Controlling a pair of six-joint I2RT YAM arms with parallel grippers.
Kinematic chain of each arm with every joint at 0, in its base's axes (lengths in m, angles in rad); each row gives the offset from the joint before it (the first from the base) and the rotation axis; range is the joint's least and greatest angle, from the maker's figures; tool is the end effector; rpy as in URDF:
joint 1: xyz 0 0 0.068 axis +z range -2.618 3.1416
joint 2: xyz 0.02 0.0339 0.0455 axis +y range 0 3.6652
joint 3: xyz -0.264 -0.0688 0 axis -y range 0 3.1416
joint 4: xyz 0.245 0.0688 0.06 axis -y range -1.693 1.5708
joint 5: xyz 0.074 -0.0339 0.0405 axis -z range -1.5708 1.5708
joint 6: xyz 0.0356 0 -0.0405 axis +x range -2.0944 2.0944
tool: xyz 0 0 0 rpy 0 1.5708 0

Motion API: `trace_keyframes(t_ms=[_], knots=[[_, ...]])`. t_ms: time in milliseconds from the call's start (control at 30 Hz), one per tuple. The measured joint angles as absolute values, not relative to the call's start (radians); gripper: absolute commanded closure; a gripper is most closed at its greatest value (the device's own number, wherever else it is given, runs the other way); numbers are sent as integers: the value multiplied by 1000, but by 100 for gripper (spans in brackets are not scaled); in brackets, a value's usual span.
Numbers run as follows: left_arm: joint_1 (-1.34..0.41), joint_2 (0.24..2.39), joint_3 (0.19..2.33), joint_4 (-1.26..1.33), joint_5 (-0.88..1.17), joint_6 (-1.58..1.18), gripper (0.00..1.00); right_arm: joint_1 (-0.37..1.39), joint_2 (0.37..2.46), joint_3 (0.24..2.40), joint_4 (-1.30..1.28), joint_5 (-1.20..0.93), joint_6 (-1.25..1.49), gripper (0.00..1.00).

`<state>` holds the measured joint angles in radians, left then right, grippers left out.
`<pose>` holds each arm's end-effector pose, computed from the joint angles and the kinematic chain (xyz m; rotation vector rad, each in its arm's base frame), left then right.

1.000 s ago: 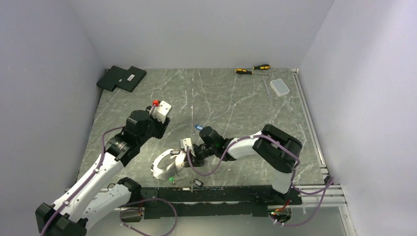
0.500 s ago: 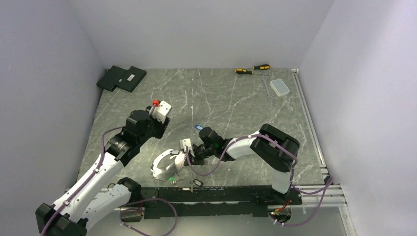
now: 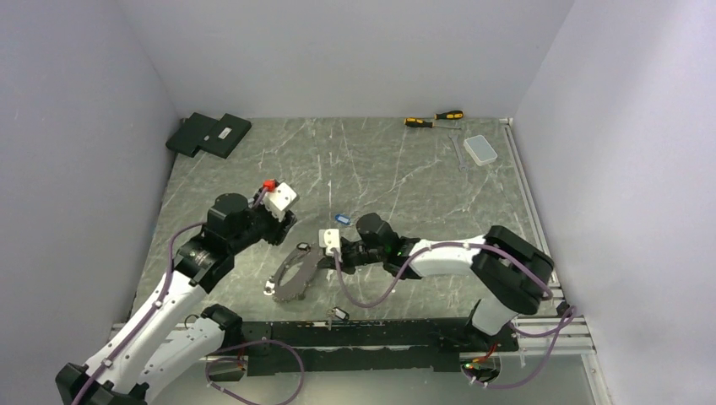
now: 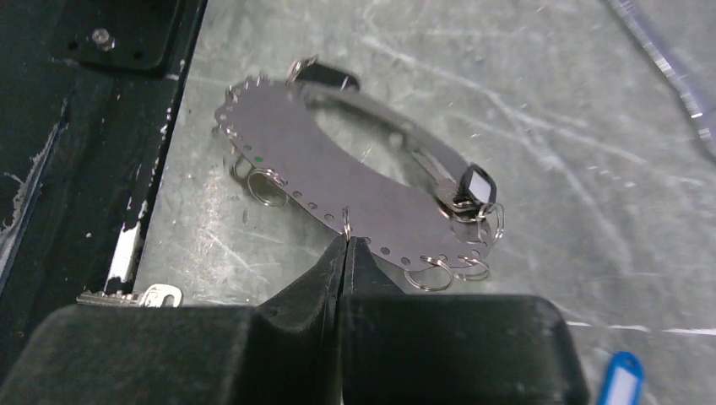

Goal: Put the keys on the keyring

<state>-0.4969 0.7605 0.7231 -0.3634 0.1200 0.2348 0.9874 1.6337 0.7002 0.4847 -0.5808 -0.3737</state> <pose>0.1531 -0.0879 0.3036 0.7812 1.8192 -0.2890 0.1622 0.2812 0.1708 -1.5816 1.3447 0.9685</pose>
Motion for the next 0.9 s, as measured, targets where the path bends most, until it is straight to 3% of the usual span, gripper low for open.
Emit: trace_keyframes(t_ms=[500, 900], knots=[[-497, 659, 705, -344, 540, 290, 53, 987, 1357, 642, 461, -389, -435, 100], [-497, 830, 705, -334, 810, 312, 55, 1034, 1230, 642, 276, -219, -521, 100]])
